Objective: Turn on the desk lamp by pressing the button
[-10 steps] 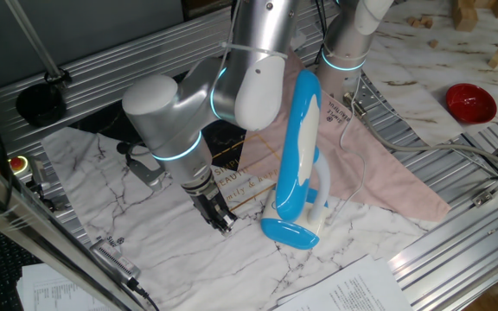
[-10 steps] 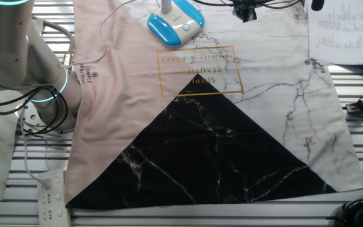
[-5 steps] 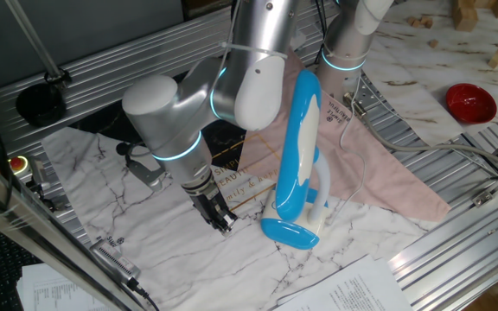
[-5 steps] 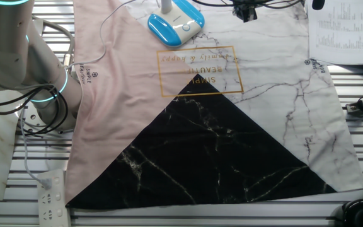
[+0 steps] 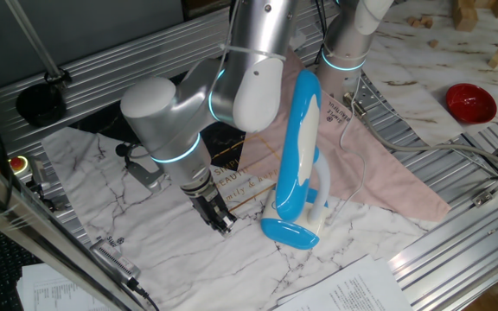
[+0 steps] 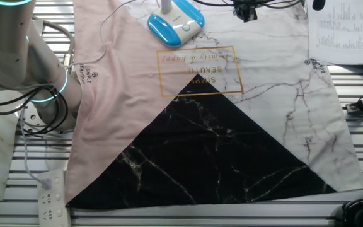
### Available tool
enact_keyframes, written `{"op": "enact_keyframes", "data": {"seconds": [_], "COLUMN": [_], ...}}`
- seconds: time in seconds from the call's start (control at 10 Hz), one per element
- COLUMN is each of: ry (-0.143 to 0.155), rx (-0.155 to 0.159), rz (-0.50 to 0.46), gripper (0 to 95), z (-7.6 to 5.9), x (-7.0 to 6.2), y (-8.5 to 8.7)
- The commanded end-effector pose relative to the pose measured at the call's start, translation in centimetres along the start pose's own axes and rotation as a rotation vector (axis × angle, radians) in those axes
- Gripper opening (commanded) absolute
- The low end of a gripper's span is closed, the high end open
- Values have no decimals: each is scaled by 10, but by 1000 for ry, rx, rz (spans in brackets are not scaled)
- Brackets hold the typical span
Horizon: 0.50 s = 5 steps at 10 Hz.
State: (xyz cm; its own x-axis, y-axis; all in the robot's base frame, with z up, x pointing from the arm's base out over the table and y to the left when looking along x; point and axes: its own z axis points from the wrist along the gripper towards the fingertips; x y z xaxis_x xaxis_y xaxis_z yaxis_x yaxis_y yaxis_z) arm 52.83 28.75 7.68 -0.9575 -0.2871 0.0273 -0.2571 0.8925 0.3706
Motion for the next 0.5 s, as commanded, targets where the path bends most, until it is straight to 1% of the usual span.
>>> {"op": "enact_keyframes", "data": {"seconds": [0.1, 0.2, 0.3, 0.5], "ry": [-4, 9, 17, 47], "rx": [-33, -31, -28, -32], "rz": [30, 50, 64, 93], "gripper": [0, 0, 0, 0], "z": [0, 0, 0, 0], "x": [0, 0, 0, 0], "y": [0, 0, 0, 0]}}
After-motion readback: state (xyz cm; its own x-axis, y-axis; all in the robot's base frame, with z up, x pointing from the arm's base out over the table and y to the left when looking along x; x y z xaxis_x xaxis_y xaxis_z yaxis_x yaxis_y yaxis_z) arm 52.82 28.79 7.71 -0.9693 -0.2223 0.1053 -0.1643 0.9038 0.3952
